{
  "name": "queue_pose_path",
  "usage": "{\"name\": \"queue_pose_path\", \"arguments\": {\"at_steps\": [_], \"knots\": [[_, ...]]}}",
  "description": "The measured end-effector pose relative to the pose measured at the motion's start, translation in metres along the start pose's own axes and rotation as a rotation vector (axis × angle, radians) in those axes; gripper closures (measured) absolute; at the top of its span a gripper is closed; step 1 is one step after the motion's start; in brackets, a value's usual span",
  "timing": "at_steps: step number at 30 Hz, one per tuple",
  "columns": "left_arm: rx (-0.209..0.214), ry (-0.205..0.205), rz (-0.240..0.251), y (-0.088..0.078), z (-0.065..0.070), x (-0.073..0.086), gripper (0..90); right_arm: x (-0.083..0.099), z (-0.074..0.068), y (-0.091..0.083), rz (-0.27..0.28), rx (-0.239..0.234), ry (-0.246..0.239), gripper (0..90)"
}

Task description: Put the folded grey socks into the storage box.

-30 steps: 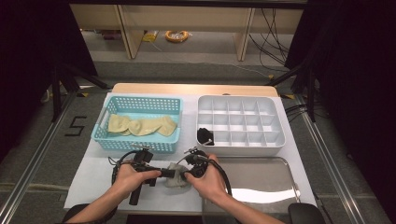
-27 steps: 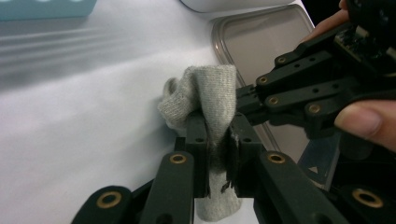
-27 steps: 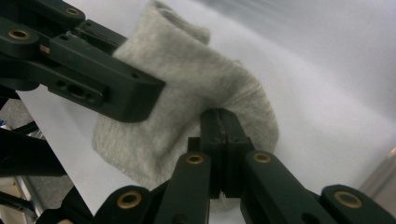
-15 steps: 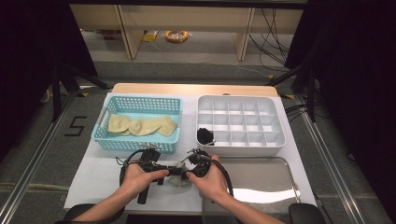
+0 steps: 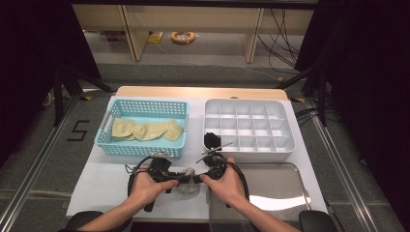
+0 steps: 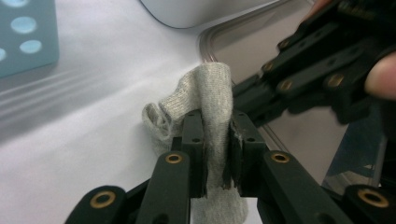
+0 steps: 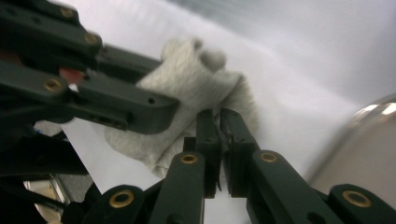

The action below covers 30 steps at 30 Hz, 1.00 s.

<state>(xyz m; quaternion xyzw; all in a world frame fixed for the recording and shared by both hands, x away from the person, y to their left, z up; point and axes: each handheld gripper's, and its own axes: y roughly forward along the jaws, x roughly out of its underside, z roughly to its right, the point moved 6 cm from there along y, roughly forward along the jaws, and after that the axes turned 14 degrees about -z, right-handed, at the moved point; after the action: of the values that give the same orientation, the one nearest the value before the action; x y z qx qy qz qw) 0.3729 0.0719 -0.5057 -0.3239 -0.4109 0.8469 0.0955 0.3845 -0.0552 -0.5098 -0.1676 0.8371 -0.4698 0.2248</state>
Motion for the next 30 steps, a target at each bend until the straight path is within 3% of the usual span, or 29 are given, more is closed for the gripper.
{"name": "queue_pose_path", "arguments": {"at_steps": [6,8,11,12,17,19,25,26,29,30], "knots": [[-0.010,0.019,-0.004,0.002,0.004,-0.001,77.1,-0.008,-0.004,-0.027,0.101,-0.036,0.041,82.1],[-0.020,0.025,-0.003,0.002,0.004,-0.001,77.0,-0.010,-0.005,-0.029,0.107,-0.044,0.027,81.2],[-0.033,0.025,-0.003,0.003,0.005,-0.001,76.7,-0.020,-0.006,-0.033,0.140,-0.027,0.045,76.0],[-0.032,0.024,-0.008,0.003,0.005,-0.001,76.6,-0.020,-0.007,-0.034,0.133,-0.042,0.038,74.8],[-0.019,0.038,-0.011,0.004,0.006,-0.002,75.8,-0.023,-0.006,-0.028,0.111,-0.018,0.031,71.6],[-0.036,0.037,-0.003,0.006,0.007,-0.002,75.5,-0.022,-0.006,-0.024,0.096,-0.002,0.039,72.6],[-0.024,0.052,0.002,0.006,0.009,-0.001,71.9,-0.017,-0.006,-0.022,0.072,0.005,0.050,79.6],[-0.017,0.052,0.001,0.005,0.009,0.000,70.5,-0.017,-0.003,-0.022,0.077,0.013,0.019,80.1],[0.019,0.059,0.024,-0.002,0.013,0.003,65.7,-0.014,-0.001,-0.021,0.064,0.027,0.049,80.7],[0.025,0.055,0.034,-0.005,0.014,0.004,65.6,-0.013,0.000,-0.021,0.061,0.029,0.038,80.9]]}}
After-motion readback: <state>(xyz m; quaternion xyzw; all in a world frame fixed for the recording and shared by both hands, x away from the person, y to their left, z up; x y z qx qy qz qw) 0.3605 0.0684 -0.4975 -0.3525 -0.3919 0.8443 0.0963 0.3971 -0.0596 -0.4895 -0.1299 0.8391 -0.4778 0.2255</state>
